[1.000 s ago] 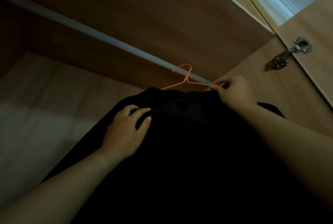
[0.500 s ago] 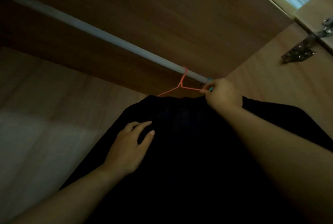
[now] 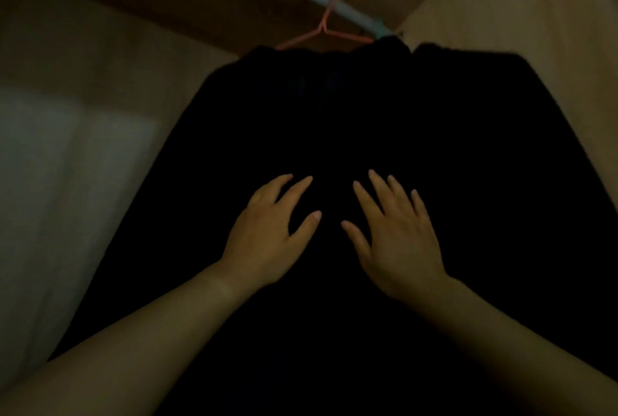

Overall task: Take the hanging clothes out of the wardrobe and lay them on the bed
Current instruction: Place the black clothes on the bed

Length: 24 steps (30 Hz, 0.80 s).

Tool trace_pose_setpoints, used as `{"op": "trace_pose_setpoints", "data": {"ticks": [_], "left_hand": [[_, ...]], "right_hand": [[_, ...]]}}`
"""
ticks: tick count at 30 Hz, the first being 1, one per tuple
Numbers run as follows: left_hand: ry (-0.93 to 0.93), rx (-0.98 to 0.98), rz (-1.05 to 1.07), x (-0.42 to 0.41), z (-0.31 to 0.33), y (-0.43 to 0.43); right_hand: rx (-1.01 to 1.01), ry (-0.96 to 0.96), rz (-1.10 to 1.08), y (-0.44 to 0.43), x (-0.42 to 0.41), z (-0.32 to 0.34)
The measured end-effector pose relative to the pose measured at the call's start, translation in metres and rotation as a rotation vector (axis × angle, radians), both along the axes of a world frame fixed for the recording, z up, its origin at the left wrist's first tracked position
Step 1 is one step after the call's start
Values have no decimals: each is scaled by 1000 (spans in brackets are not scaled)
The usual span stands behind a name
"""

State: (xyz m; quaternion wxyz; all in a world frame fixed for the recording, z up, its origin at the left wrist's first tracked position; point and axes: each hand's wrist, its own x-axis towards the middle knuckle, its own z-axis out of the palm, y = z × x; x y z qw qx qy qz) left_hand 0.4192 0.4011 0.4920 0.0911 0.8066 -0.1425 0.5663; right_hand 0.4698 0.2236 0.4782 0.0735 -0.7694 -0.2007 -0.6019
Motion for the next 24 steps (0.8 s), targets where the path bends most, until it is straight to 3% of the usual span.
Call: {"op": "trace_pose_setpoints", "data": {"ticks": [4,11,16,24], "left_hand": [[73,57,-37,-5,-71,-4],[417,150,-144,-44,-215,-5],[627,124,-316,-84,-317,-18],[804,230,-535,-163,-441,-95]], "right_hand": [[-78,106,-47,-15,-16,-100],[-102,467,-156,-34,-95,-239],[1,790,-84,-63,-165,-330],[234,1014,-349,-112,-310,-457]]}}
